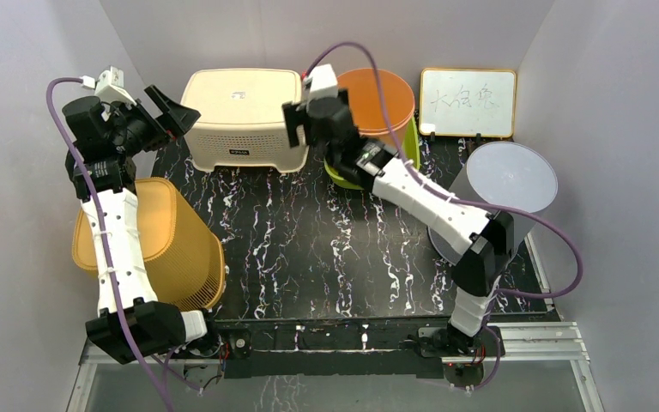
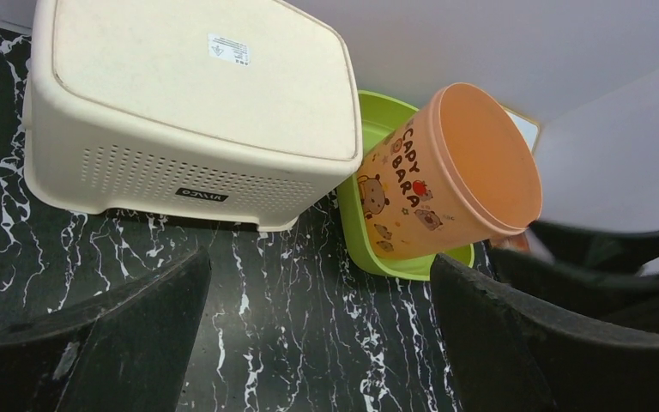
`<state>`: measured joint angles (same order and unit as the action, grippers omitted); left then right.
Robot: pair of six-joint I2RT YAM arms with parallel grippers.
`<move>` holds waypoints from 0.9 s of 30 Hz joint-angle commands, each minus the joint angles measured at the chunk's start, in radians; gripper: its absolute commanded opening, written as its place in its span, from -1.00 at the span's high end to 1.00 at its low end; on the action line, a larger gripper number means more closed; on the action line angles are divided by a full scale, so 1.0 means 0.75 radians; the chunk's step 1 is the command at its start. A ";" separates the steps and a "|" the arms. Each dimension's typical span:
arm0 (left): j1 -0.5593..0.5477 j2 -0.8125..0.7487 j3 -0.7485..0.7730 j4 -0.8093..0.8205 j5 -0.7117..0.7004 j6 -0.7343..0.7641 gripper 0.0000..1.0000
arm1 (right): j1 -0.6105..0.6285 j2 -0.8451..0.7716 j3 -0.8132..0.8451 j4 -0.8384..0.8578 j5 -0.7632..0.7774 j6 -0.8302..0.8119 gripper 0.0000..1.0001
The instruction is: Turn the large container upside down
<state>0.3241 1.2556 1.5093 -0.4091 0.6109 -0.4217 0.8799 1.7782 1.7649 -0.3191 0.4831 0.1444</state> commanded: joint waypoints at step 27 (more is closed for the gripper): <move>-0.004 -0.063 -0.115 0.071 0.045 0.030 -0.97 | -0.491 0.375 0.382 -0.202 -0.529 -0.303 -0.08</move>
<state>0.3241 1.2510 1.4376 -0.3828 0.6220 -0.4038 0.5137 2.0876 2.0789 -0.5117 0.1215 -0.0540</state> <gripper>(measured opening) 0.983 0.595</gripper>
